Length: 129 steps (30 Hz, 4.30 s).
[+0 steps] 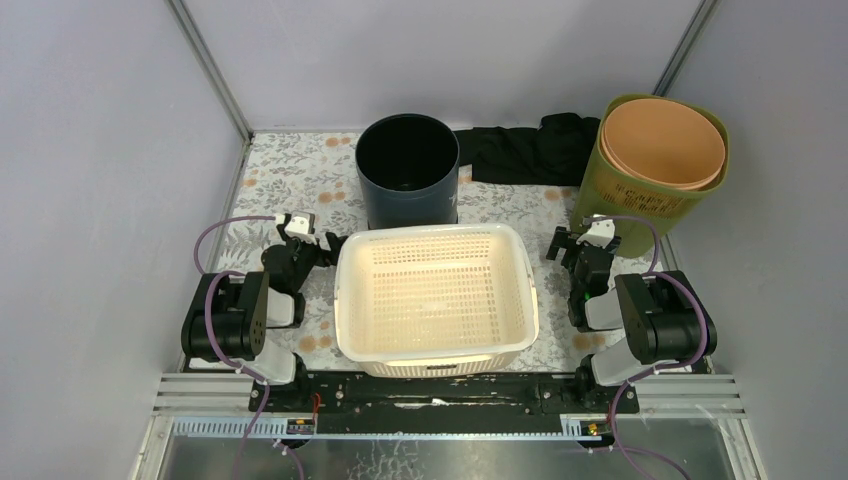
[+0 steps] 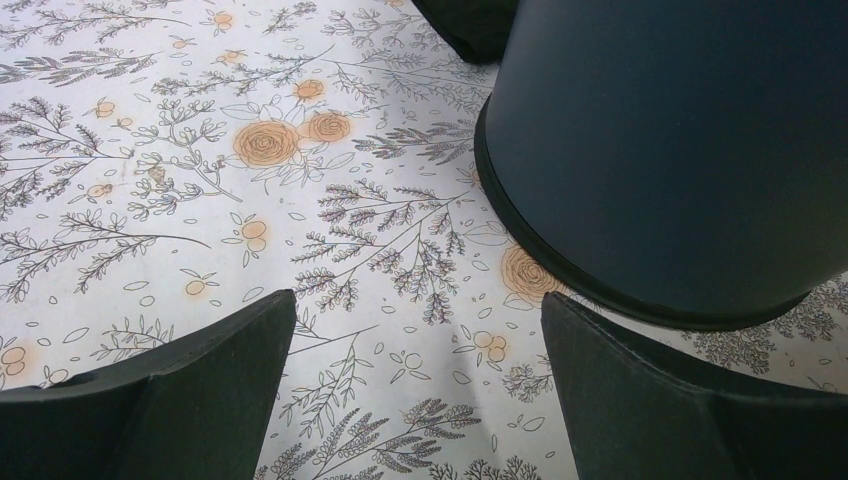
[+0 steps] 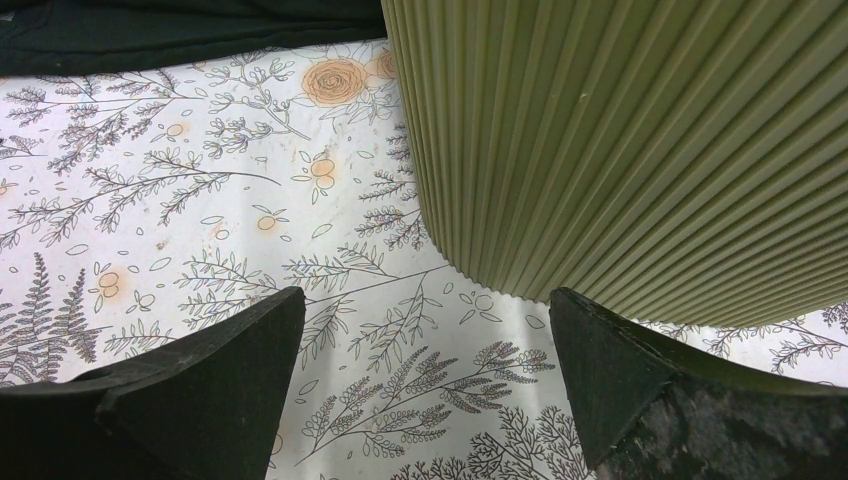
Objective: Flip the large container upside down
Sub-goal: Move the container to the center of the board.
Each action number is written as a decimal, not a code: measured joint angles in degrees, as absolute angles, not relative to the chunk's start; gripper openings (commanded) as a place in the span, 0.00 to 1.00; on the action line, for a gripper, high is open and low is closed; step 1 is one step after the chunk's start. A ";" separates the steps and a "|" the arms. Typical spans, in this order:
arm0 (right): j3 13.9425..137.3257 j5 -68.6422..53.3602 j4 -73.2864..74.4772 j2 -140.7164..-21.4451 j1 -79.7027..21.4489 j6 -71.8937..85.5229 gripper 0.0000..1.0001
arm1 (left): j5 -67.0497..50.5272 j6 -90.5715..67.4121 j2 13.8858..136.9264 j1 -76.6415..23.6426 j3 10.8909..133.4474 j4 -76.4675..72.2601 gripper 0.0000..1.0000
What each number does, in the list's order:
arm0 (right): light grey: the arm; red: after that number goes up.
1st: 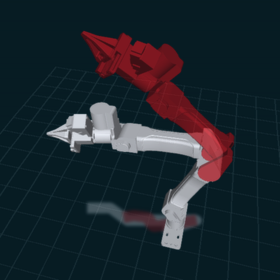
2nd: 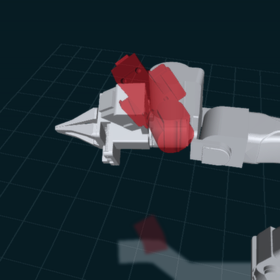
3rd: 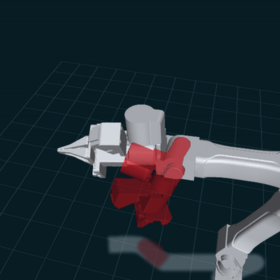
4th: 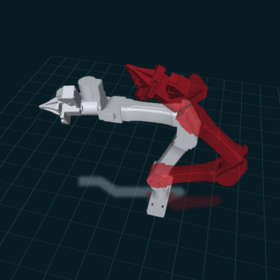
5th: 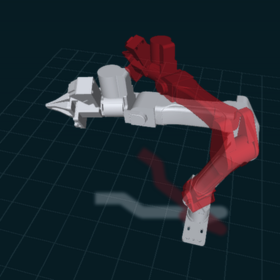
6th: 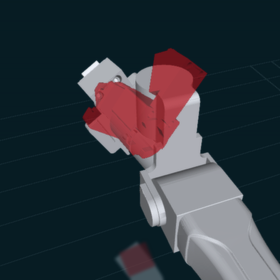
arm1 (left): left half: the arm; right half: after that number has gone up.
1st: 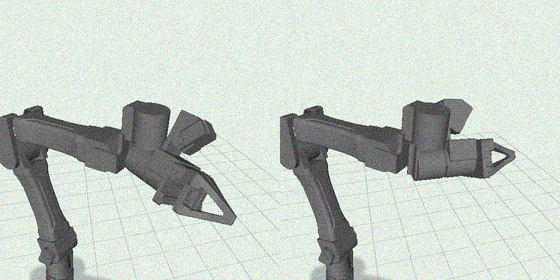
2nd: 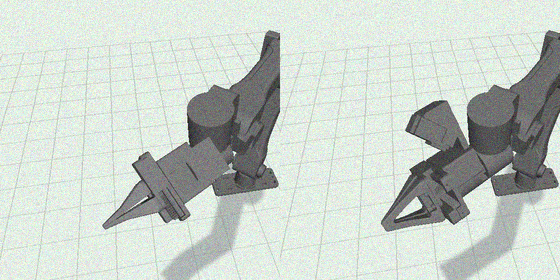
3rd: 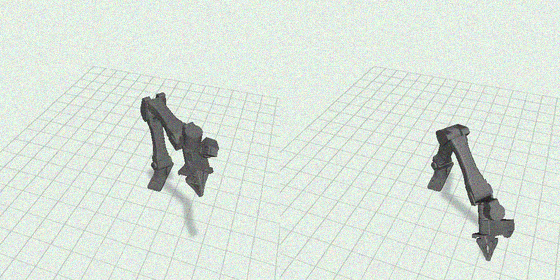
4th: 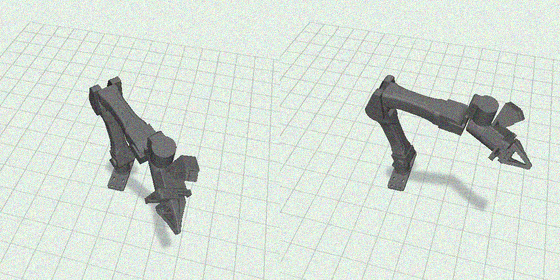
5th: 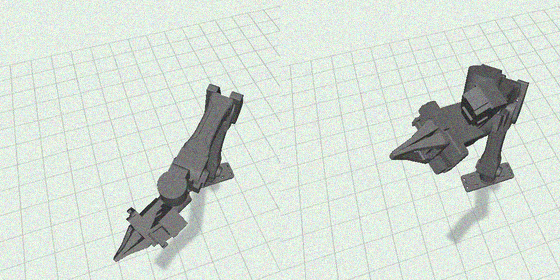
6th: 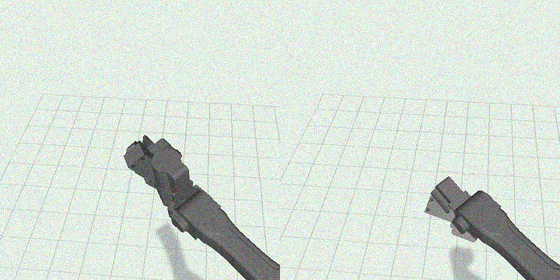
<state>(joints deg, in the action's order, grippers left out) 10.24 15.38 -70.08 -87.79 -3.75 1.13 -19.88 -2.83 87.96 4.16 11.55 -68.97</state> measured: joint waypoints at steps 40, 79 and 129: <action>21.04 6.33 -27.55 -39.13 -3.73 5.50 0.99 | -22.79 -7.73 51.42 1.41 13.87 -50.70 1.00; 57.25 -26.89 31.05 -28.03 -3.73 29.02 0.99 | -35.40 -38.11 33.93 0.73 61.30 19.99 1.00; 73.82 -24.01 37.26 -64.16 -4.82 24.05 0.93 | -10.37 -34.76 68.86 -19.51 75.96 35.11 1.00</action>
<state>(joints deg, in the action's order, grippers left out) 73.82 -24.01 37.26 -64.16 -4.82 24.05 -10.37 -34.76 68.86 -19.51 75.96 35.11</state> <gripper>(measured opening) 0.965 0.998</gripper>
